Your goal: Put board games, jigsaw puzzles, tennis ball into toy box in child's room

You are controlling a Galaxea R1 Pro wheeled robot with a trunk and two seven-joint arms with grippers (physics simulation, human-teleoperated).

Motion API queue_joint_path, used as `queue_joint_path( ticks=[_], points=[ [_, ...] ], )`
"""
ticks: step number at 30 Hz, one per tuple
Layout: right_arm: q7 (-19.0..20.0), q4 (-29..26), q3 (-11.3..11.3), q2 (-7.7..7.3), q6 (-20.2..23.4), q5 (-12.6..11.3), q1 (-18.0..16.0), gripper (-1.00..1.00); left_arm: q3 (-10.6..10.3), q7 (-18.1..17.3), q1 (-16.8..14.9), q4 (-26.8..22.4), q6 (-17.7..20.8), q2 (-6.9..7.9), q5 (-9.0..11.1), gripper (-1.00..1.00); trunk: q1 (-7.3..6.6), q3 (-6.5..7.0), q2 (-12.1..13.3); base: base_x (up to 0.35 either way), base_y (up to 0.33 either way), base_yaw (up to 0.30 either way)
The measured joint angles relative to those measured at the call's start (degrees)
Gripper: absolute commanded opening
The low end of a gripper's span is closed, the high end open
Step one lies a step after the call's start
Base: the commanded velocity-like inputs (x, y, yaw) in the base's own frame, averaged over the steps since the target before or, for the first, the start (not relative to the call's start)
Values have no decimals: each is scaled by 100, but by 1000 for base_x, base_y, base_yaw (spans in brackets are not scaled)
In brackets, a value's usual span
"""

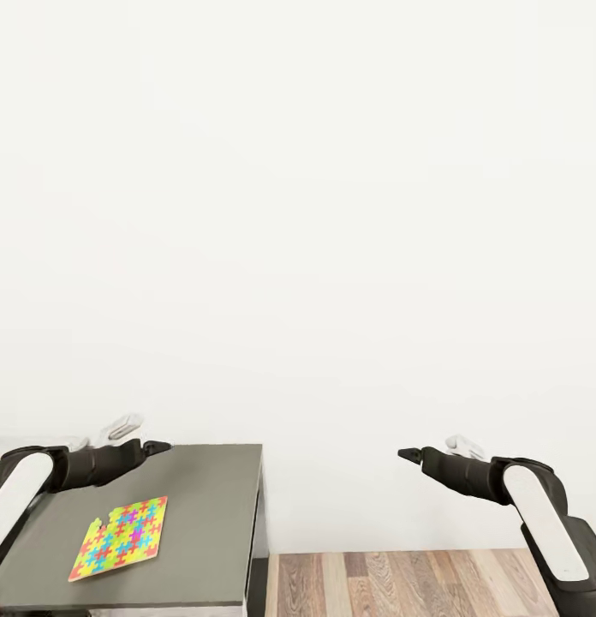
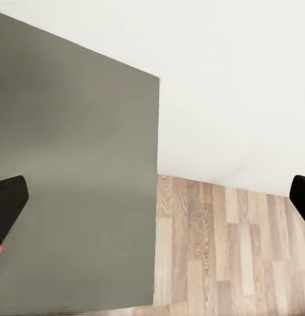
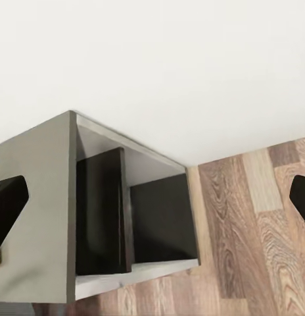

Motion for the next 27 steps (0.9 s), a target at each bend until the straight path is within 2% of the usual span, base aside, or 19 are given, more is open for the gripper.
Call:
queue_joint_path(
  ticks=[5, 12, 16, 19, 21, 23, 27],
  points=[
    [-10, 13, 33, 6, 0, 0, -1, 100, -6, 98, 0, 11, -4, -3, -18, 100, 0, -16, 0, 0, 0, 246],
    [-5, 34, 52, 7, 0, 7, 0, 100, -4, 748, 0, 43, -11, -7, -126, 100, 0, -52, 0, 0, 0, 242],
    [12, 42, 52, 7, 0, 8, 0, 100, -18, 962, -6, 60, -31, -25, -147, 100, 0, -75, 0, 0, 0, 170],
    [17, 42, 50, 7, 0, 8, 1, 100, -45, 1056, -10, 172, -88, -96, -171, 100, 0, -83, 0, 0, 0, 69],
    [24, 38, 49, 7, 0, 7, 1, 100, -58, 1123, -21, 367, -115, -201, -257, 100, 0, -86, 0, 0, 0, 30],
    [28, 46, 49, 7, 0, 8, 1, 100, -64, 1166, -66, 633, -134, -306, -449, 100, 0, -89, 0, 0, 0, 15],
    [31, 63, 49, 6, 0, 8, 1, 100, -63, 1193, -301, 1067, -322, -489, -1065, 100, 0, -104, 1, 0, 0, -16]
  ],
)
